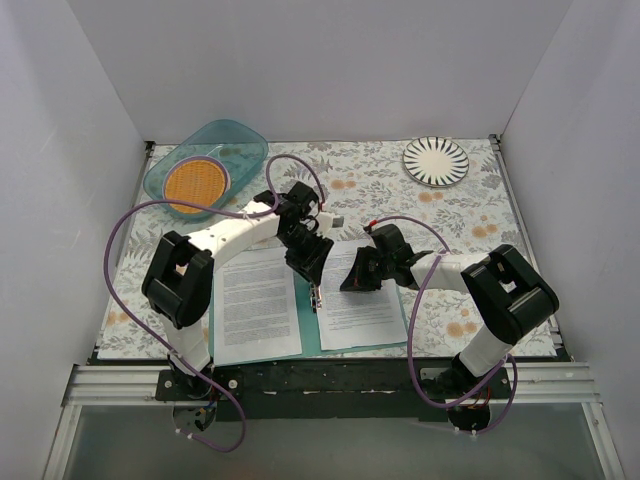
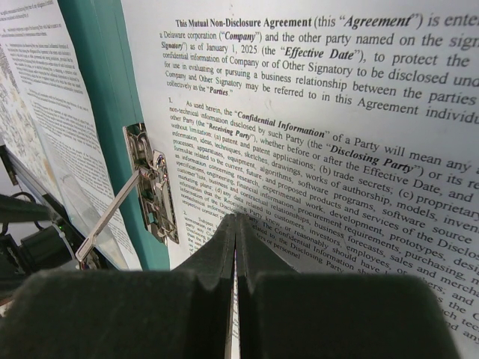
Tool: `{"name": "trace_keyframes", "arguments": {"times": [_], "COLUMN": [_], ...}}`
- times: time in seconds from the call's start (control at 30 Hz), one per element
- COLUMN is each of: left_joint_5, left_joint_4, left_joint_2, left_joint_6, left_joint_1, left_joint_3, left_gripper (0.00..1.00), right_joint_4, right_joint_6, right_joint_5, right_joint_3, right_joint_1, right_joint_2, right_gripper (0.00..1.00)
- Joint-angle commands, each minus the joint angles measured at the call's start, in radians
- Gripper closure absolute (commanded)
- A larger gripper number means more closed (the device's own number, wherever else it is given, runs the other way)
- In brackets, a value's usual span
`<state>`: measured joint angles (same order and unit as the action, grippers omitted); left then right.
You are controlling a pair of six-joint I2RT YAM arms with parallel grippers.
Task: Put the files into the folder
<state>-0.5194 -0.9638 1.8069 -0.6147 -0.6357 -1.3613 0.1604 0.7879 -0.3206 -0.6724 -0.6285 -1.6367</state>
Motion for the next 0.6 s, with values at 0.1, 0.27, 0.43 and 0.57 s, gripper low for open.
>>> {"name": "trace_keyframes", "arguments": {"times": [0.1, 0.27, 0.43, 0.57], "left_joint_5": [0.292, 0.335, 0.354, 0.386], "left_joint_4": [0.128, 0.175, 0.234, 0.261], "left_joint_2": [0.087, 0.169, 0.178, 0.181], "left_joint_6": [-0.059, -0.075, -0.077, -0.069], "left_joint_1": [0.018, 0.018, 0.016, 0.011], "left_joint_3": [-0.163, -0.159, -0.111, -0.072], "left_gripper": [0.67, 0.77, 0.79, 0.8], "right_joint_4": [-0.136, -0.136, -0.127, -0.114], "right_joint_6": [-0.035, -0.036, -0.041, -0.042], "right_joint_5": [0.066, 0.071, 0.074, 0.068], "right_joint_3": [0.053, 0.05, 0.056, 0.062], "right_joint_1": [-0.005, -0.007, -0.007, -0.007], "right_joint_2": [-0.031, -0.018, -0.002, -0.003], "right_gripper": [0.99, 0.99, 0.99, 0.99]}}
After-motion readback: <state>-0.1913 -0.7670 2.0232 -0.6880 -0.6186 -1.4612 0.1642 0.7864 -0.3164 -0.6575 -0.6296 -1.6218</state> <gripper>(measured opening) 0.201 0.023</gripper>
